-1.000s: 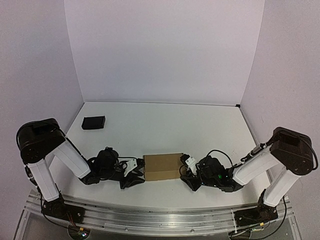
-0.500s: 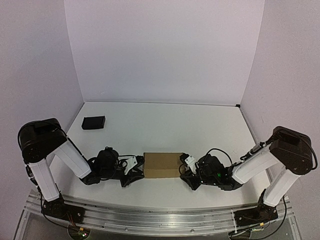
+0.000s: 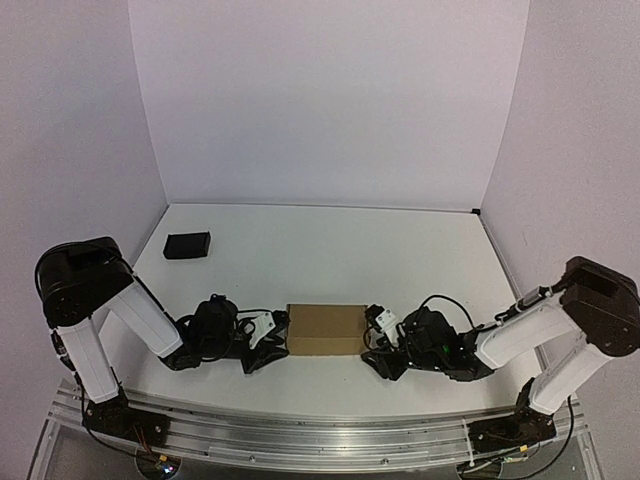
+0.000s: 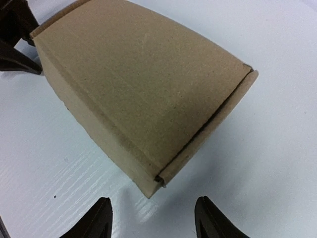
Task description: Fold the paper box
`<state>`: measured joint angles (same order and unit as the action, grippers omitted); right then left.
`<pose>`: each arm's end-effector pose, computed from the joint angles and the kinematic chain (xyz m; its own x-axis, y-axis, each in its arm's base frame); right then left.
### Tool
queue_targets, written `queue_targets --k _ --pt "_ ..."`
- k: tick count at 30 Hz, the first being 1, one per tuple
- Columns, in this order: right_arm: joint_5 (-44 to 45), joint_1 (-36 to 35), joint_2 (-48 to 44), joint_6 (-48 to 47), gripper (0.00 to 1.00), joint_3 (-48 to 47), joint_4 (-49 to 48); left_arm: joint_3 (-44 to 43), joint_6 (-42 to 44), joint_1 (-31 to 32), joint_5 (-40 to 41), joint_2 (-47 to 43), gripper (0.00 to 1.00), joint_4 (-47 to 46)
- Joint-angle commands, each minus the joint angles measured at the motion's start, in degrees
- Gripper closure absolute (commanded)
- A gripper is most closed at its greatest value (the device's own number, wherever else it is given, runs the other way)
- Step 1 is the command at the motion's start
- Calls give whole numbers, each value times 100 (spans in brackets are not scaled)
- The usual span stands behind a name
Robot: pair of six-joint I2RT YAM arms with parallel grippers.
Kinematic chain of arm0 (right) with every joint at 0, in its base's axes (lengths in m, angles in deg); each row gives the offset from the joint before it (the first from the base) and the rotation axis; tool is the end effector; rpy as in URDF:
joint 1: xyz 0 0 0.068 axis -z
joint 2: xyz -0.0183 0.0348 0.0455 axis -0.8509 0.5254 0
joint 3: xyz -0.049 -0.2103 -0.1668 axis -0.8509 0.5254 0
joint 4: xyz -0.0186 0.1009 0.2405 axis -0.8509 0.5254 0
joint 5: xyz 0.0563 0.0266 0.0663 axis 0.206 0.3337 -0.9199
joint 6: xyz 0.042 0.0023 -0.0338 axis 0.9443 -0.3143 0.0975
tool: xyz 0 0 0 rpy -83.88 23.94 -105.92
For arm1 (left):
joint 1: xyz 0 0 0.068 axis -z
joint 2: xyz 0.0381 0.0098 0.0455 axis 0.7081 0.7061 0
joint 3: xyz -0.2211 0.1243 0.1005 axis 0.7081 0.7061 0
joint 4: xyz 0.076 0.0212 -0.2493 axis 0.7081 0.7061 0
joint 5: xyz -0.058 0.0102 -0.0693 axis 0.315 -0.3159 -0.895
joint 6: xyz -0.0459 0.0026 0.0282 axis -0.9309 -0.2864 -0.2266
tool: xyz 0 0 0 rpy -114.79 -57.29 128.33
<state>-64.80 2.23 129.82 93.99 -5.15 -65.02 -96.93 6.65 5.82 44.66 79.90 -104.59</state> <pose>0.1535 0.2162 0.1132 -0.4024 -0.4260 -0.8103 -0.6950 0.7183 -0.0325 0.1684 -0.2216 0.0872 -0.1142 0.5026 -0.8570 0.9407 0.3320 0.0693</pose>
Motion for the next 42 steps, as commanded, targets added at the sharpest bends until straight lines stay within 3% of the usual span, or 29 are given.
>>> queue_targets --k 1,4,8,14,18,21,25,29,31,34,38,42 --pt "204 12 -863 113 36 245 651 -53 -72 -2 492 -266 69 -25" --pt "322 77 -1424 269 25 363 1274 -50 -147 -45 549 -350 68 -3" --pt "1123 340 -2236 766 20 551 2102 -33 -105 -45 484 -415 66 -44" --pt "1490 1204 -3035 1220 13 470 2958 81 394 -45 -450 -690 54 399" --pt "1207 2236 -3015 1158 11 48 3372 350 -98 -45 106 -1304 45 616" --pt "1054 3040 -3086 955 11 -152 3383 220 -820 -169 994 -1813 36 1075" --pt "252 4264 -3288 871 10 -166 2950 -101 -2044 -914 1939 -2446 31 1852" --pt "-488 5192 -3158 711 10 -118 2432 -164 -2521 -1191 2861 -3002 17 2360" --pt "-479 5331 -2968 576 10 -119 2307 -273 -2407 -1347 2977 -3202 14 2680" --pt "-539 5391 -2800 383 10 23 1940 -260 -2099 -1467 4010 -3454 1 2832" --pt "-435 5392 -2827 469 10 454 1085 367 -1102 -1589 4782 -3818 1 2095" --pt "-72 5395 -2692 646 9 865 417 748 -1533 -1708 4723 -3966 5 2477"
